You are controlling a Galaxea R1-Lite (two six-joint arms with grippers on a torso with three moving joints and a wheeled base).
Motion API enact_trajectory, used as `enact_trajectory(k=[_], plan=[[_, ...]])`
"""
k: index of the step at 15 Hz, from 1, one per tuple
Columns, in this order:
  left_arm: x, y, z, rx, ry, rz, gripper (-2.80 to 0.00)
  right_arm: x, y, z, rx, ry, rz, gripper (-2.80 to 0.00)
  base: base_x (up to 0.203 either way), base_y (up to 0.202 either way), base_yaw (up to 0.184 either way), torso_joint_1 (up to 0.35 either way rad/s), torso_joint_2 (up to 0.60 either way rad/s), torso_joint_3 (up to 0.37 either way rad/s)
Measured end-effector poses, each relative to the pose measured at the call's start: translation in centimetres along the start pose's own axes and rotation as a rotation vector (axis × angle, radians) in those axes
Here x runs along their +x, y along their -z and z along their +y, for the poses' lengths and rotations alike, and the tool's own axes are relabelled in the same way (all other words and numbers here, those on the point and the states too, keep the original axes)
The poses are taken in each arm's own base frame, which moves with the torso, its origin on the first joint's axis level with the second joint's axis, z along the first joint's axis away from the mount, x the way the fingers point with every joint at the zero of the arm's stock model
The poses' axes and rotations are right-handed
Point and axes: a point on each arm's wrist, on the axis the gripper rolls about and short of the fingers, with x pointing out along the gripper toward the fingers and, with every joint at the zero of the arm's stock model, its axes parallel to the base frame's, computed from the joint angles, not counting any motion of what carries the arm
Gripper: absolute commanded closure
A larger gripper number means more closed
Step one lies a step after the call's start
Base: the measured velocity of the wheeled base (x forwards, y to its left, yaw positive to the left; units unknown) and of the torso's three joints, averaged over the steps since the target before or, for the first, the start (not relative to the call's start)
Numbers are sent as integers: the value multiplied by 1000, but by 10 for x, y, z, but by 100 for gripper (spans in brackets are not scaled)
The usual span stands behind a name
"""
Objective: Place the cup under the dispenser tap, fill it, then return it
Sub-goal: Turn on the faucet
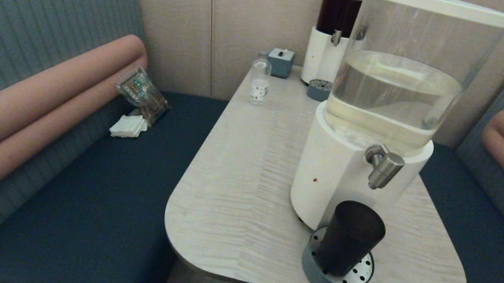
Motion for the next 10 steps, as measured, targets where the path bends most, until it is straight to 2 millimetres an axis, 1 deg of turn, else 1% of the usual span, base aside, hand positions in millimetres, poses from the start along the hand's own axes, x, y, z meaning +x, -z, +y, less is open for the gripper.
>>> enact_trajectory(k=[1,2,3,4,5,6,7,9,10], plan=[[0,0,0,0,0,0,0,-3,-41,1,21,-16,-55,0,0,0,0,0,0,0],[0,0,0,0,1,0,0,2,-76,2,47,-33,-69,0,0,0,0,0,0,0],[0,0,0,0,0,0,0,12,-106,2,69,-50,-61,0,0,0,0,0,0,0],[0,0,0,0,0,0,0,30,-132,2,92,-71,-25,0,0,0,0,0,0,0],[0,0,0,0,0,0,0,51,-153,2,114,-96,22,0,0,0,0,0,0,0],[0,0,0,0,0,0,0,75,-164,2,136,-121,95,0,0,0,0,0,0,0],[0,0,0,0,0,0,0,101,-166,2,157,-141,183,0,0,0,0,0,0,0],[0,0,0,-1,0,0,0,152,-156,1,195,-179,372,0,0,0,0,0,0,0],[0,0,0,-1,0,0,0,172,-147,2,211,-190,461,0,0,0,0,0,0,0]])
